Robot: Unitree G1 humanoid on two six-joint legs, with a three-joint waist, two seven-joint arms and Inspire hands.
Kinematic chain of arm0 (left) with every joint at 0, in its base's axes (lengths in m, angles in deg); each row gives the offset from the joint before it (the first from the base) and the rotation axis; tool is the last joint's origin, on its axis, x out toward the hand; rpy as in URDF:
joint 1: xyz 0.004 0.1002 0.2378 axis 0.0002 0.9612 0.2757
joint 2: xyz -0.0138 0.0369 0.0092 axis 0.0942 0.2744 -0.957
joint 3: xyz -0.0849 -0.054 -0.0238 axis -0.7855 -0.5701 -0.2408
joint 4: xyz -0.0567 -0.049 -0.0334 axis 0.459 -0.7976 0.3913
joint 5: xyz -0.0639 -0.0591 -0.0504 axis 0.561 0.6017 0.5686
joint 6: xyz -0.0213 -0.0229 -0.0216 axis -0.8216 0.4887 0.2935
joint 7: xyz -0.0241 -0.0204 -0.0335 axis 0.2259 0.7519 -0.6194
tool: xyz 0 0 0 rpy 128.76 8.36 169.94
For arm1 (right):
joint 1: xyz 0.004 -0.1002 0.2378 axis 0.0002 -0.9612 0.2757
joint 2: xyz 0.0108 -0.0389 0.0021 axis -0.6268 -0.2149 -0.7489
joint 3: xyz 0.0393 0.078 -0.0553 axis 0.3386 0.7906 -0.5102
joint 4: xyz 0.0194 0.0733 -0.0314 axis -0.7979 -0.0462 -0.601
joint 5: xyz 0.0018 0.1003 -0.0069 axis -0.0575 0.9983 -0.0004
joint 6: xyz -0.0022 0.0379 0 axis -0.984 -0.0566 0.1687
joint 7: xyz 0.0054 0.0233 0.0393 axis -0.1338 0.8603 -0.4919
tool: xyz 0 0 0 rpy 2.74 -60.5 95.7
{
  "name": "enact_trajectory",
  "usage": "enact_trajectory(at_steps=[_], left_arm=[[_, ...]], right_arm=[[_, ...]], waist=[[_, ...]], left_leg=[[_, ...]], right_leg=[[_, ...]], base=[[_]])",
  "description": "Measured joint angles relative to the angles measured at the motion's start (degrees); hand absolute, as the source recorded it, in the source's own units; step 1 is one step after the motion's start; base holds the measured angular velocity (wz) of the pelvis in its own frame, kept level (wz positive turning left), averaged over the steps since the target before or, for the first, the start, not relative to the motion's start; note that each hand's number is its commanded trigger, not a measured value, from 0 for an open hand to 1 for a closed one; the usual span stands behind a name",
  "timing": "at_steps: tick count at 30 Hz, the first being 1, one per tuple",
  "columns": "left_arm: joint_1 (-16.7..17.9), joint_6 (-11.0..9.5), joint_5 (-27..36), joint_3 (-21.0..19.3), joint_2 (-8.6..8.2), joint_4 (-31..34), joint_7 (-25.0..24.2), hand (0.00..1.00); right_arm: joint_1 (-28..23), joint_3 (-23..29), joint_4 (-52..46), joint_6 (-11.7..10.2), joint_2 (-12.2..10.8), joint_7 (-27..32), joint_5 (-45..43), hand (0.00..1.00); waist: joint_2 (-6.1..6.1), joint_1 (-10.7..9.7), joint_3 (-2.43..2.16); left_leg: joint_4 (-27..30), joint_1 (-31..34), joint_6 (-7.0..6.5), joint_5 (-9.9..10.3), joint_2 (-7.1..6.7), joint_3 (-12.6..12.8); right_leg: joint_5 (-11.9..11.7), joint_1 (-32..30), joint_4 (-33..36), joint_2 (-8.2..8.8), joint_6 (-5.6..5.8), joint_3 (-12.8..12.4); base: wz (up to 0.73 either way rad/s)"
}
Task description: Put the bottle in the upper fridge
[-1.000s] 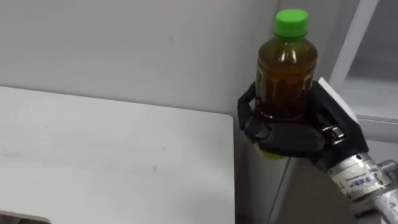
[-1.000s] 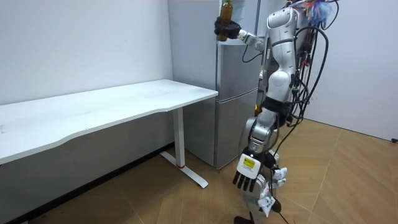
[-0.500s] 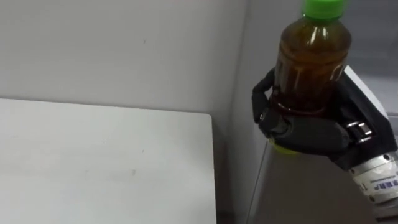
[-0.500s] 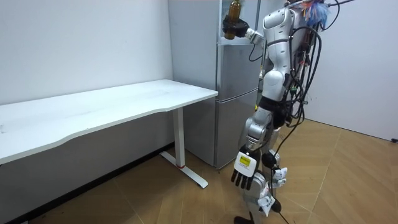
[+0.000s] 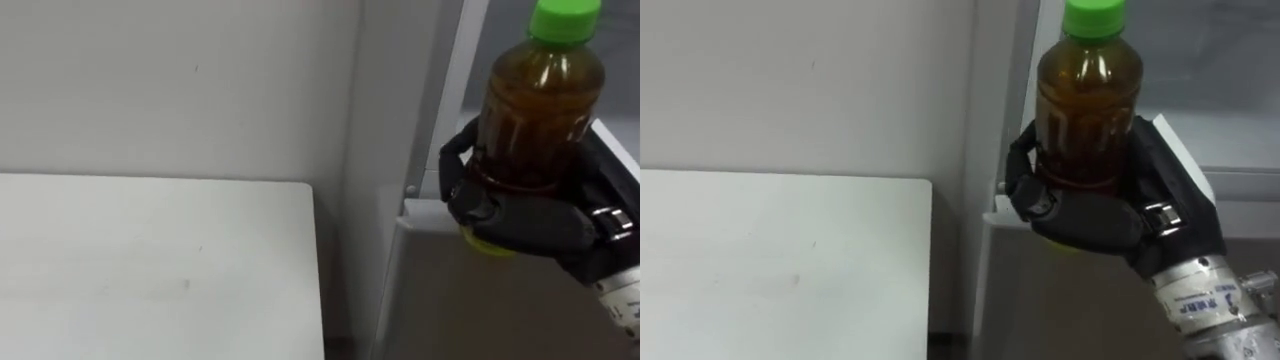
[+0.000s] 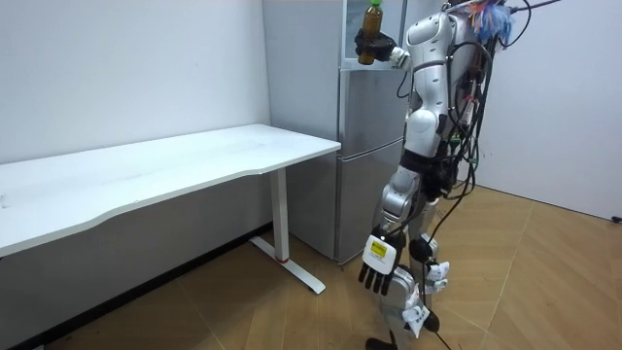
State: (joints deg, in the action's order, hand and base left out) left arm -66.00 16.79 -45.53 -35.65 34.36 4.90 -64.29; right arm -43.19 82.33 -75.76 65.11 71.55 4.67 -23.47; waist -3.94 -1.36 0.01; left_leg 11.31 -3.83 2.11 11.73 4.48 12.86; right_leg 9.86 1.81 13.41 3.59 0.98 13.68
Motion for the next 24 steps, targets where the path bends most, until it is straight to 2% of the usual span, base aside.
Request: enact_trajectory(at_steps=[8,24], left_arm=[[0.19,-0.05,-0.03,-0.02,0.00,-0.18,0.00,0.00],[0.62,-0.03,-0.04,0.03,0.02,-0.19,0.33,0.00]], right_arm=[[-2.68,1.86,-0.05,0.00,0.00,1.38,0.24,1.00],[-2.69,1.92,0.11,0.00,0.01,6.05,1.77,1.00]], waist=[[0.03,-0.16,-0.03],[-0.06,-1.63,-0.08]], left_leg=[[0.41,-0.41,-0.02,0.52,0.06,0.45],[0.22,-0.77,0.00,0.63,0.14,1.01]], right_leg=[[-0.02,0.08,0.19,-0.11,-0.04,-0.82],[-0.02,-0.09,0.20,-0.29,-0.04,-1.56]], base=[[-0.05],[-0.02]])
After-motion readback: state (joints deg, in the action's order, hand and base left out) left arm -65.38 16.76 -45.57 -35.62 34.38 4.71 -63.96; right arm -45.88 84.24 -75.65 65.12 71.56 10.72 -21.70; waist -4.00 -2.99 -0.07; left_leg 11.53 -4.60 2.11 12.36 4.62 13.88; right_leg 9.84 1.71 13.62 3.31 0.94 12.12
